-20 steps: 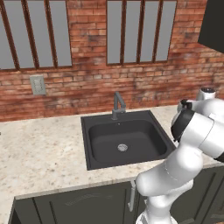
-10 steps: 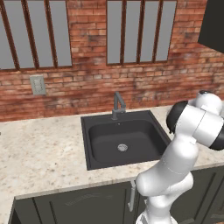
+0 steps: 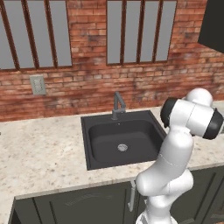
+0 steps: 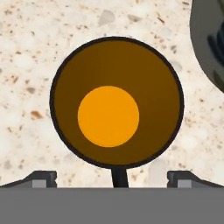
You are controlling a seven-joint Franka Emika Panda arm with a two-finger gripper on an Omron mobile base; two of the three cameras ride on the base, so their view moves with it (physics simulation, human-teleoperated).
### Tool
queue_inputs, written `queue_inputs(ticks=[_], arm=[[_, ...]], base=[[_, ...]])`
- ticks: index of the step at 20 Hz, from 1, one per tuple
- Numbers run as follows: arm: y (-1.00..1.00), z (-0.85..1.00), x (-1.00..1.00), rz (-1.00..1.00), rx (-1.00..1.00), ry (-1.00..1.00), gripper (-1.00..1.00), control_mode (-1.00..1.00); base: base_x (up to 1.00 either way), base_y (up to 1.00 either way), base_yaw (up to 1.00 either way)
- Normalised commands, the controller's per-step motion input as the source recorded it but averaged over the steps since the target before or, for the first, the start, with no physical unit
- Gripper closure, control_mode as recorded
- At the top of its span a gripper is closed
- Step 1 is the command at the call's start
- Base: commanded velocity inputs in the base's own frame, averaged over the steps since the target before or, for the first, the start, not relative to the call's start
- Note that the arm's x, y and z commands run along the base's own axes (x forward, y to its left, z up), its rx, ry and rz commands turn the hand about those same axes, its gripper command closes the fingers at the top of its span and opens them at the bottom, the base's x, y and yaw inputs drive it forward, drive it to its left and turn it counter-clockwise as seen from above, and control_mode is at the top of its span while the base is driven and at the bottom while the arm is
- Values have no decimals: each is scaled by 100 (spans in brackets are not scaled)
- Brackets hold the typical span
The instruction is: Pick the mug and place it in the sink. Pick the bowl and place it in the open cabinet and then close the cabinet.
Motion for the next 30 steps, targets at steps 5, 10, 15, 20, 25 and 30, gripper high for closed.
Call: queue_inputs(ticks=[5,10,15,20,25,30], arm=[[-6,-15,2,0,0,0,-100,-100],[-4,-12,0,0,0,0,-100,-100],[0,-13,2,0,0,0,100,-100],[0,-13,2,0,1,2,100,-100],[0,-20,0,0,5,5,100,-100],[4,-14,0,4,2,1,100,-100]], base=[[0,0,0],[0,0,0],[0,0,0],[0,0,0],[0,0,0],[0,0,0]])
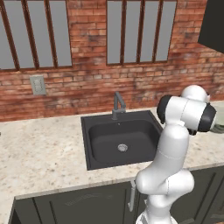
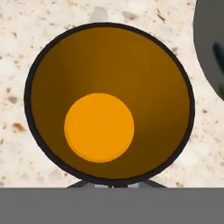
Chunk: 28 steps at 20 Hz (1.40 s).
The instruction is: Pick the mug and place it in the sink. Pick the bowl and place it in the open cabinet and then close the cabinet.
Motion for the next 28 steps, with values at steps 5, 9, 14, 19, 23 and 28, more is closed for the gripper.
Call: queue_inputs(ticks=[5,9,14,19,23,28], arm=[[46,0,0,15,0,0,100,-100],[74,0,0,22,-2,-2,100,-100],[71,0,0,25,-3,-7,100,-100],[71,0,0,24,-4,-12,100,-100],[75,0,0,21,-2,-1,100,-100],[61,0,0,16,0,0,100,-100]], base=[[0,0,0],[0,0,0],[0,0,0],[0,0,0],[0,0,0],[0,0,0]])
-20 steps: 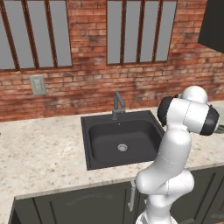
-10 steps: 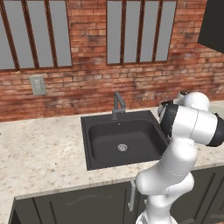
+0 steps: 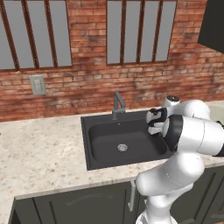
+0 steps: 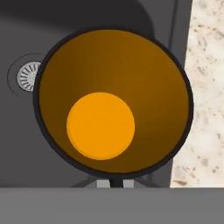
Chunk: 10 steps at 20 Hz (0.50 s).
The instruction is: Pick the mug and place it in the sink. Pick the bowl and place it in the open cabinet and then close the cabinet.
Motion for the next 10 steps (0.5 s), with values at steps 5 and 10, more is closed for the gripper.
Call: queue_inputs(ticks=[5,10], arm=[[31,0,7,7,0,0,100,-100],[38,-5,20,5,0,4,100,-100]], base=[[0,0,0],[0,0,0]])
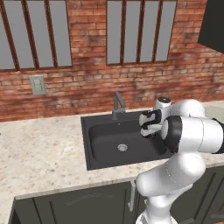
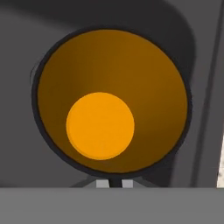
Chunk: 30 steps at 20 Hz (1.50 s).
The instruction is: Pick the mug and place it in the sink. Pick the bowl and place it in the open cabinet and then close the cabinet.
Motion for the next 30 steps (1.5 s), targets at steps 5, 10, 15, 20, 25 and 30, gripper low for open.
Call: queue_inputs(ticks=[5,10,15,20,25,30], arm=[[30,-19,24,4,0,8,100,-100],[9,-36,25,1,0,9,100,-100],[0,-37,15,0,0,2,100,-100],[0,-36,15,0,0,0,100,-100],[0,-34,11,0,0,0,100,-100],[0,-26,8,0,0,0,100,-100]], base=[[0,0,0],[0,0,0],[0,0,0],[0,0,0],[0,0,0],[0,0,0]])
